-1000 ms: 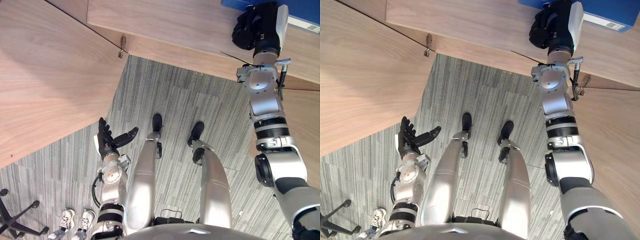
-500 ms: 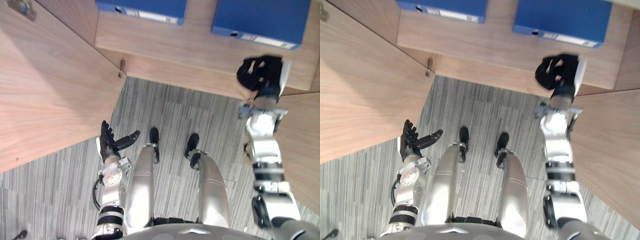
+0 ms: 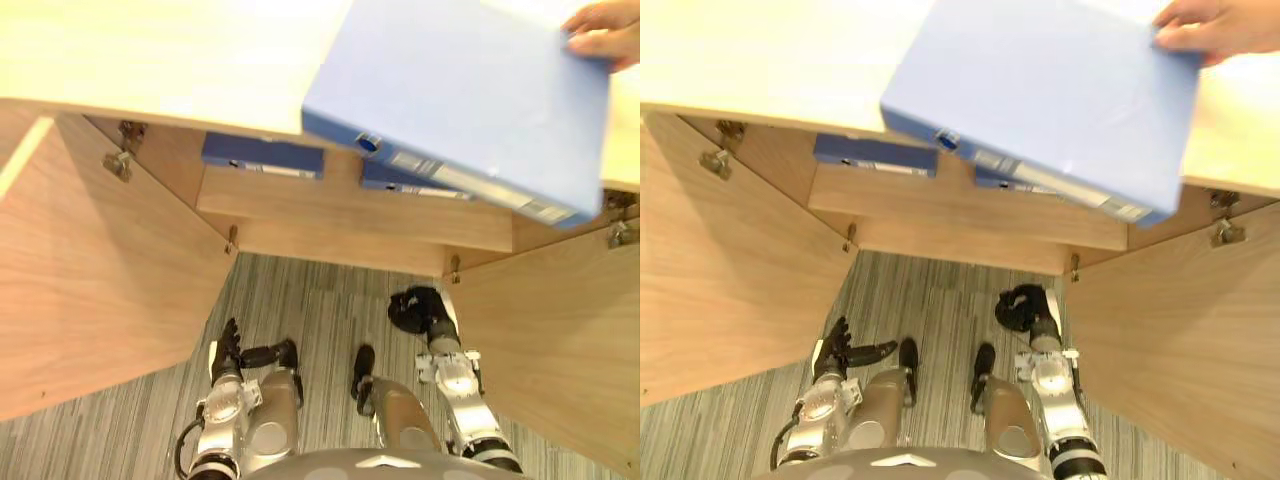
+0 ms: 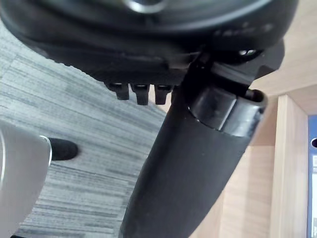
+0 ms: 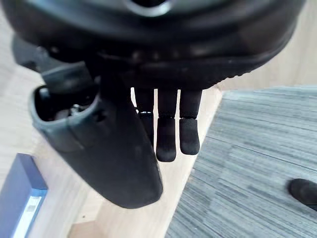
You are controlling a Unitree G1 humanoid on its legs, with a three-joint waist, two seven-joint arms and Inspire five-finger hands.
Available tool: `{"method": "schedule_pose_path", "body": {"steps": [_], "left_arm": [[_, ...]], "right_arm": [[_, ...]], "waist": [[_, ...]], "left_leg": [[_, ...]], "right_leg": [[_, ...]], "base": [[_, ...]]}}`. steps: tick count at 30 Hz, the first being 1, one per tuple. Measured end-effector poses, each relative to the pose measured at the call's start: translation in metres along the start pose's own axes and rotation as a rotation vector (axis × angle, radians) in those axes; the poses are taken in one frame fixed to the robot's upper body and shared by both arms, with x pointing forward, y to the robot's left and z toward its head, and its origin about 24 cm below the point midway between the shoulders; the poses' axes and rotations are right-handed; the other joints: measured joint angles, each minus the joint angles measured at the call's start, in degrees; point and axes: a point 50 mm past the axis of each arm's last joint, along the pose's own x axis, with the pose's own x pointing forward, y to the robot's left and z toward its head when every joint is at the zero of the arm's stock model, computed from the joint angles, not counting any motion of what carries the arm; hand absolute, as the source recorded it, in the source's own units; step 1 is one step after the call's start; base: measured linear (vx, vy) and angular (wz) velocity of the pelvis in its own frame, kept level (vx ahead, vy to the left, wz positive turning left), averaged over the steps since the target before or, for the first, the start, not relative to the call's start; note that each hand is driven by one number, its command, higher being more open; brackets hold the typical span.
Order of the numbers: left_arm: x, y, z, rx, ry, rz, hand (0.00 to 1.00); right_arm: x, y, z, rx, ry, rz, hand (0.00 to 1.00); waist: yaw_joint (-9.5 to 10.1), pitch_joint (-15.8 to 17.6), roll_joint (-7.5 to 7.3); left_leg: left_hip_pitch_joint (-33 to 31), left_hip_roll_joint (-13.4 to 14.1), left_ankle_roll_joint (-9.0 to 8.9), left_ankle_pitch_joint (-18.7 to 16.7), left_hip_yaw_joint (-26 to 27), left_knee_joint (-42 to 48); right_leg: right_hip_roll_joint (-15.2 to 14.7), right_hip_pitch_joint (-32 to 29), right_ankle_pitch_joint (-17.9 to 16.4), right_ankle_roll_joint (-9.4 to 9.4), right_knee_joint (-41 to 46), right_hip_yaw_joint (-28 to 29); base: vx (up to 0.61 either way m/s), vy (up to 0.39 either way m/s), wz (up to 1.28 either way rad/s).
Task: Walk over to the cabinet, pick up the folder, carry it to the office cabinet, place the folder inside the office cabinet, then close the office cabinet door
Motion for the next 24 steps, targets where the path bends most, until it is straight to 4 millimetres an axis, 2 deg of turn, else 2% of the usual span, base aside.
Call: {"method": "schedule_pose_path", "body": {"steps": [3, 6, 9, 13, 18, 24], "left_arm": [[-0.003, 0.006, -0.012, 0.050, 0.040, 0.008, 1.00], [-0.005, 0.009, -0.023, 0.078, 0.085, 0.010, 1.00], [-0.008, 0.009, -0.035, 0.111, 0.133, 0.006, 1.00], [-0.012, 0.008, -0.050, 0.165, 0.206, -0.012, 1.00], [-0.015, 0.012, -0.057, 0.204, 0.233, -0.010, 1.00], [-0.017, 0.014, -0.062, 0.233, 0.257, -0.012, 1.00]], "right_arm": [[-0.008, 0.005, -0.029, -0.013, 0.124, 0.009, 1.00], [-0.013, 0.004, -0.051, -0.029, 0.225, 0.001, 1.00], [-0.019, 0.000, -0.070, -0.018, 0.324, -0.026, 1.00], [-0.032, -0.005, -0.098, 0.005, 0.484, -0.083, 1.00], [-0.038, -0.004, -0.108, 0.028, 0.548, -0.090, 1.00], [-0.043, -0.004, -0.115, 0.077, 0.597, -0.113, 1.00]], "waist": [[-0.60, -3.01, 0.27], [-0.64, -4.47, 0.58], [-0.76, -6.04, 0.48], [-1.19, -6.41, 0.31], [-2.07, -7.07, 0.03], [-2.13, -8.29, 0.27]], "left_leg": [[4.00, -0.69, -0.16, 1.32, 0.34, -4.72], [7.86, -1.12, -0.14, 2.36, 0.94, -8.15], [9.48, -1.38, -0.11, 3.56, 1.43, -10.72], [12.32, -1.93, 0.28, 5.39, 1.54, -13.92], [14.39, -2.48, 0.57, 7.99, 1.60, -17.76], [16.82, -2.80, 0.39, 8.57, 1.60, -19.28]], "right_leg": [[-0.03, 3.66, 1.46, 0.51, -4.30, 0.09], [-0.04, 6.62, 2.09, 0.70, -6.32, 0.47], [-0.04, 7.15, 2.58, 0.77, -6.96, 0.94], [-0.16, 9.03, 3.53, 0.84, -8.35, 1.09], [-0.18, 9.31, 4.26, 0.89, -8.54, 1.41], [-0.30, 11.19, 4.47, 1.52, -9.43, 1.55]], "base": [[0.11, 0.024, -0.02], [0.06, 0.011, -0.06], [0.00, 0.003, -0.09], [-0.05, 0.007, -0.01], [-0.09, 0.006, -0.01], [-0.07, 0.007, 0.00]]}}
